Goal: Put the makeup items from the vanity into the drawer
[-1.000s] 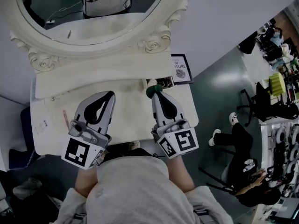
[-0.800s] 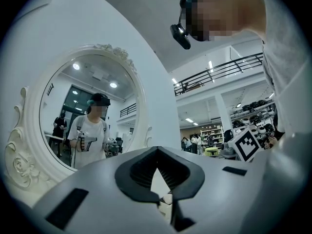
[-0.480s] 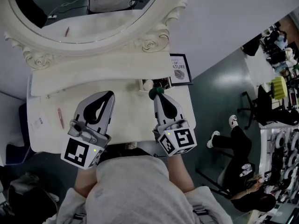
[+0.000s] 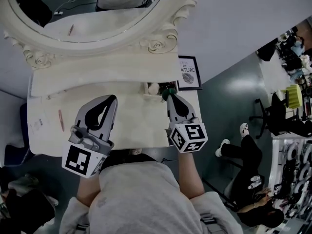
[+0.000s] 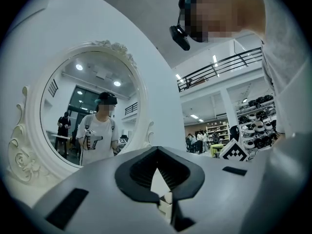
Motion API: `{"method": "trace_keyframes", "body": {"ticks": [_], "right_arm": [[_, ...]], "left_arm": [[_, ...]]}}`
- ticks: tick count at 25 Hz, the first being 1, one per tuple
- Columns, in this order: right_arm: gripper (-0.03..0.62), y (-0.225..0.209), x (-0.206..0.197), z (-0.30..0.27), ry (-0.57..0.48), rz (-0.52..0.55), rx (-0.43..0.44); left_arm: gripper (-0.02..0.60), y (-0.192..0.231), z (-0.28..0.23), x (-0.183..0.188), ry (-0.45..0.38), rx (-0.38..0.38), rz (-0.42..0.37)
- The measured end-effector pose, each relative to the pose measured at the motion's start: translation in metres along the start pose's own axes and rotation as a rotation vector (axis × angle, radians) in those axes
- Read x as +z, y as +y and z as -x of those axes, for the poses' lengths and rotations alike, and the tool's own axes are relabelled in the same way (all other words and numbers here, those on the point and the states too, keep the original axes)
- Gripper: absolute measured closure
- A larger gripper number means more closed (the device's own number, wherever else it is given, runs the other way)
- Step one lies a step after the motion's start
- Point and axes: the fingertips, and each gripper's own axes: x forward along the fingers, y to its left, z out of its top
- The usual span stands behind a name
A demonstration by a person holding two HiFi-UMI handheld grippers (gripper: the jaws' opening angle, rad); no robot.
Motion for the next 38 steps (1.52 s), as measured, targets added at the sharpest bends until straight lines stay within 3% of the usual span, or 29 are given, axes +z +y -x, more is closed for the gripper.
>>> {"method": "trace_keyframes", "body": {"ticks": [12, 38], "right_arm": [[0.572, -0.032, -0.042, -0.032, 0.189, -0.013, 0.018], [0.572, -0.051, -0.088, -0.08, 0.559, 0.068, 0.028]], "left_arm": [[0.568, 0.002, 0.005, -0.007, 0.029, 0.075, -0.013], [0.568, 0.018, 0.026, -0.007, 0.06, 0.212, -0.038]]}}
